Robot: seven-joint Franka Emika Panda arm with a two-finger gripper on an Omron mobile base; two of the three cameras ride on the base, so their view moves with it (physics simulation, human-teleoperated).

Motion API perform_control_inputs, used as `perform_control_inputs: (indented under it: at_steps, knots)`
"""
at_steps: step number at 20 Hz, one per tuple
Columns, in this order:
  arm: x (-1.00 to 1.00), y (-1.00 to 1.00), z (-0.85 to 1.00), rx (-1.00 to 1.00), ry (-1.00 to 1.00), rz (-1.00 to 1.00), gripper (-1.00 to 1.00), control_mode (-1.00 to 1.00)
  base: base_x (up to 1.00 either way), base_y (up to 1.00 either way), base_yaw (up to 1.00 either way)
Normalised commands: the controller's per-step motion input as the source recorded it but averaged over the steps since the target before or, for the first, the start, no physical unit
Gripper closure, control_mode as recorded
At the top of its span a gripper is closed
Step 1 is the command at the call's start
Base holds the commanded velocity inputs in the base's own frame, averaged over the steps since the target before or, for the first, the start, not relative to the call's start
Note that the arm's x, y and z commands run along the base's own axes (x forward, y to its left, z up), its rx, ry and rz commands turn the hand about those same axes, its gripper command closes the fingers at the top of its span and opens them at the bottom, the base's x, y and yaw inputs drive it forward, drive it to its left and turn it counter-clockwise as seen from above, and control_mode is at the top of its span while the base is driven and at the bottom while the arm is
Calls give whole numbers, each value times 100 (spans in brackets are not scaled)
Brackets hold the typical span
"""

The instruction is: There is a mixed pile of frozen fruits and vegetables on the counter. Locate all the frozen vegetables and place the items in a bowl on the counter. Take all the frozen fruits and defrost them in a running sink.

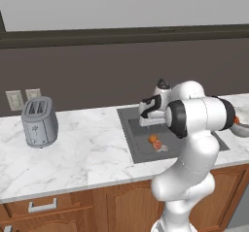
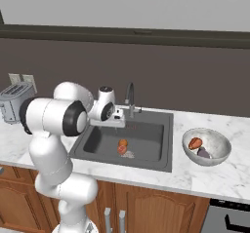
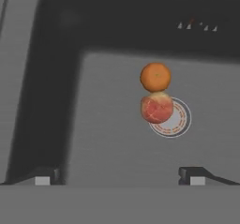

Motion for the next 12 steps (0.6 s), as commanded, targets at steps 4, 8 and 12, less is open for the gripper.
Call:
perform_control_inputs:
  at_steps: [4, 8, 12]
  knots:
    - [-14, 1, 49, 0, -4, -1, -100, -100, 0, 0, 0]
    - [-15, 1, 53, 1, -4, -1, -100, -100, 0, 0, 0]
    - [-14, 2, 56, 1, -4, -1, -100, -100, 0, 0, 0]
